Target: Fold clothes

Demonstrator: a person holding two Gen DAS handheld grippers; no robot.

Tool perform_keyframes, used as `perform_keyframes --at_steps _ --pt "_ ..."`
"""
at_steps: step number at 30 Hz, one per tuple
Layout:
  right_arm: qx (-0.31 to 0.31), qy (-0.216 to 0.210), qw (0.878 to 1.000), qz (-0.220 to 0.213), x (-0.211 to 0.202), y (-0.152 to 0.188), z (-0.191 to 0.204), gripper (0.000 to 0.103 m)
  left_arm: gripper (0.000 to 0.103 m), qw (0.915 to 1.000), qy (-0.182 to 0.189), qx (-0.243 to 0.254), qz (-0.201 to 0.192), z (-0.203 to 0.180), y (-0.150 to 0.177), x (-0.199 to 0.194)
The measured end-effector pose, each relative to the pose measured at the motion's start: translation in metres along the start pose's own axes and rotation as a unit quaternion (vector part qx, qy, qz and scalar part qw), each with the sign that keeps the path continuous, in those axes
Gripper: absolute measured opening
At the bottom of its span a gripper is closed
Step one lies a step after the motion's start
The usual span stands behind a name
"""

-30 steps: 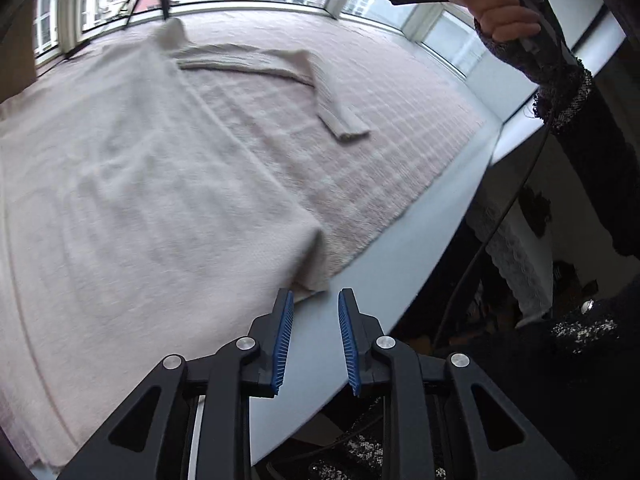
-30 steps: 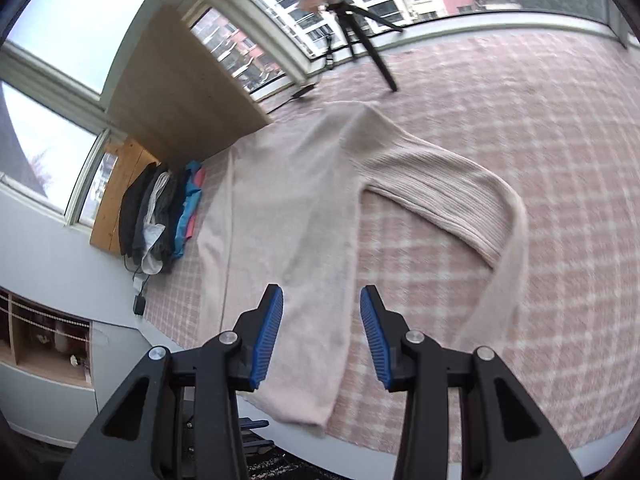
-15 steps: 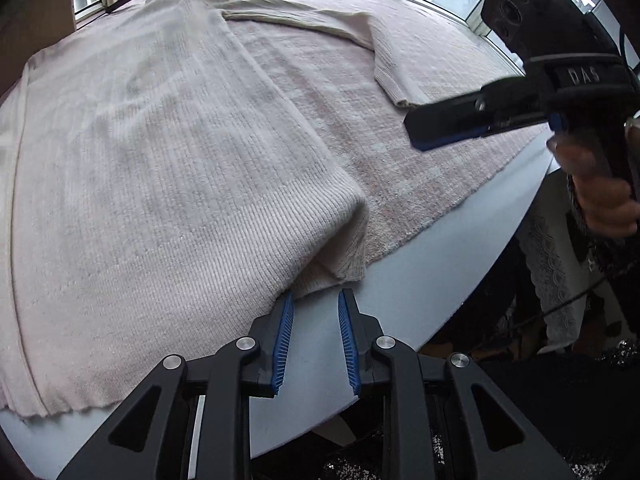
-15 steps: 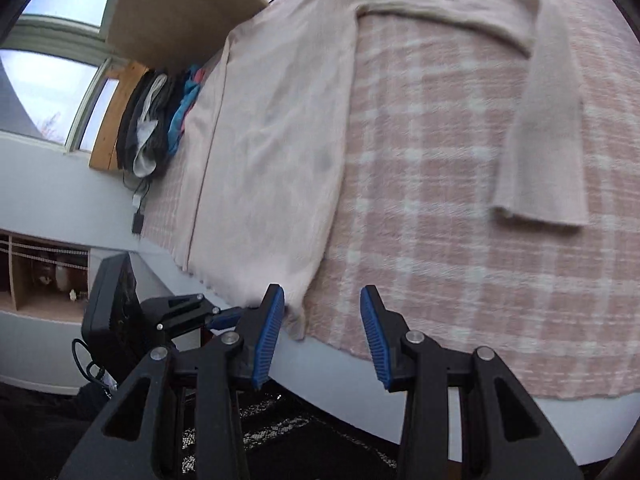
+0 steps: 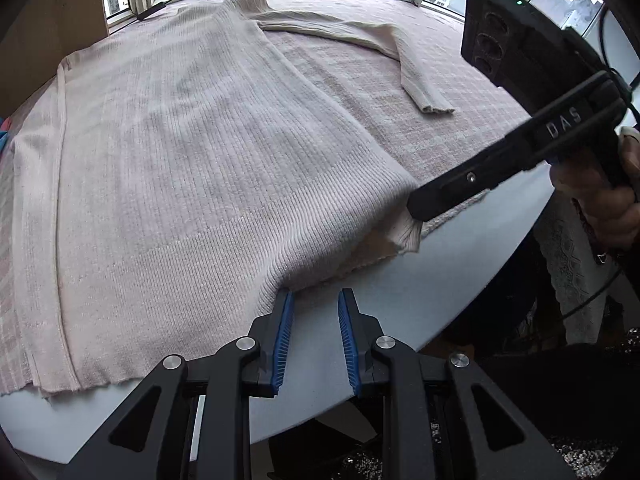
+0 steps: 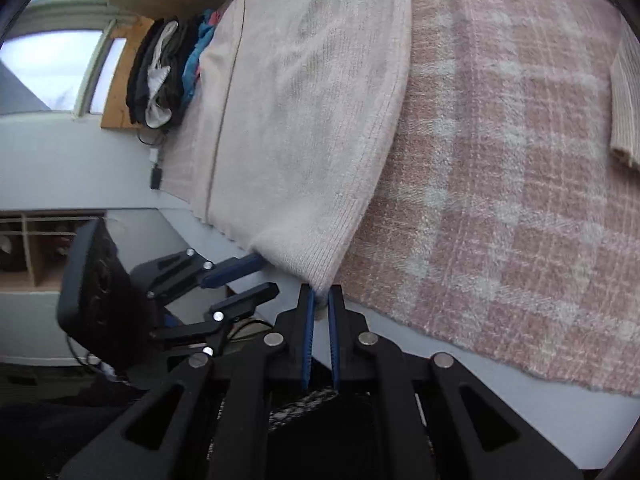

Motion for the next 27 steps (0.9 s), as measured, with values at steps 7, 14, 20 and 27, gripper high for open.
perform_keyframes --at_steps 7,14,20,27 --pt "-0.04 0.185 0.981 -0.046 -0.011 0.008 -0.011 0.01 0.022 0.9986 0.03 0.042 -0.01 -0.023 -0.009 -0.003" --pt "-0.098 0.178 0.978 -0.049 0.002 0.023 0.027 0.017 0.022 0.9975 0.024 0.064 0.017 -0.021 -0.013 0.029" --pt "-0.086 0.171 0.981 -0.017 0.026 0.025 0.029 0.017 0.006 0.9962 0.057 0.063 0.019 -0.017 -0.02 0.022" --pt "-0.102 0.173 0.979 -0.028 0.036 0.026 0.036 0.007 0.005 0.9917 0.126 0.023 0.014 -0.013 -0.03 0.008"
Point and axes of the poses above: each gripper's, at about its wrist camera, not at the fingertips, and x roughly the way its jaws point, z to its left, y to its underside, the point moved 6 cm from there along x, roughly the way its jaws point, and after that the axes turned 11 degrees about y, right-handed, at the moved point
